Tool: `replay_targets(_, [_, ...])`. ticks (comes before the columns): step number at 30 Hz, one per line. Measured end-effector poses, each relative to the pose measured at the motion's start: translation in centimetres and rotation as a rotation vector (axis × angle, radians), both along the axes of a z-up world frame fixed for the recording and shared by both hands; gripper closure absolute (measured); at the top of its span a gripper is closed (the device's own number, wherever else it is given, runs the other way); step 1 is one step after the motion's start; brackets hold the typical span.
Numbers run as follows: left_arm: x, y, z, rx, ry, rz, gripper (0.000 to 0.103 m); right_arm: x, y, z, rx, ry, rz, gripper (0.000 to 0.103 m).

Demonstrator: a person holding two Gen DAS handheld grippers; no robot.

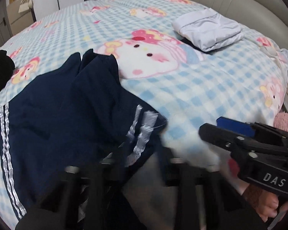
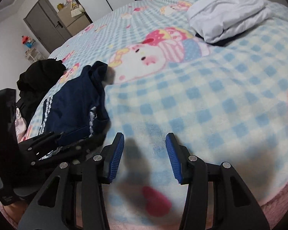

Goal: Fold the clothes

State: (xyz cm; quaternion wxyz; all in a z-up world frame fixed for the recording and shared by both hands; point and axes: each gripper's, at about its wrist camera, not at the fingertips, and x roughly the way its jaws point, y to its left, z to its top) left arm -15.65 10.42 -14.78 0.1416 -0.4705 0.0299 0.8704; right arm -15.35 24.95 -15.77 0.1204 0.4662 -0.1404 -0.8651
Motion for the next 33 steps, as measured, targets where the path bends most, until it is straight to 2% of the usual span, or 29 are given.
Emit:
replay_targets(4, [0.6,-3.6,3.0,0.114,0.049,0.088,0.099,-0.6,-0.4,0.9,-0.028,0.010,0.020,0.056])
replay_targets(7, [1.1,-8.5,6.3,0.200,0.103,0.164,0.099,-1.3,-1.3,2.2,-0.041,0.029,0.070,0.056])
replay_targets(10, [0.2,-14.1,8.3,0.234,0.144,0.256,0.099,-3.1,-3.6,3.8,-0.025,0.064,0.136,0.056])
replay_targets(13, [-1.5,-19.6,7.7,0.216,0.120,0.361,0.099,-5.4,-5.9,4.8,0.023,0.089,0.190,0.056])
replay_targets(17, [-3.1,-24.9,5.2,0.234,0.069,0.446,0.099,-9.2,-8.9,4.2,0.058,0.072,0.231,0.056])
replay_targets(20, [-3.9,-26.9,3.4,0.236,0.045,0.477,0.099,-11.3,-10.1,3.3,0.069,0.054,0.239,0.056])
replay_targets(25, [-4.8,-28.5,0.2,0.335,-0.032,0.484,0.096,-13.8,-12.5,2.5,0.058,0.057,0.292,0.054])
replay_targets(26, [-4.8,-28.7,0.0,0.360,-0.036,0.492,0.092,-14.1,-13.0,2.5,0.063,0.064,0.295,0.053])
replay_targets(29, [-4.7,-29.2,0.2,0.384,-0.015,0.501,0.058,-15.4,-13.8,2.2,0.035,0.049,0.292,0.046])
replay_targets(33, [-4.8,-29.4,0.2,0.433,-0.011,0.452,0.060,-16.2,-15.5,1.2,-0.010,0.015,0.373,0.037])
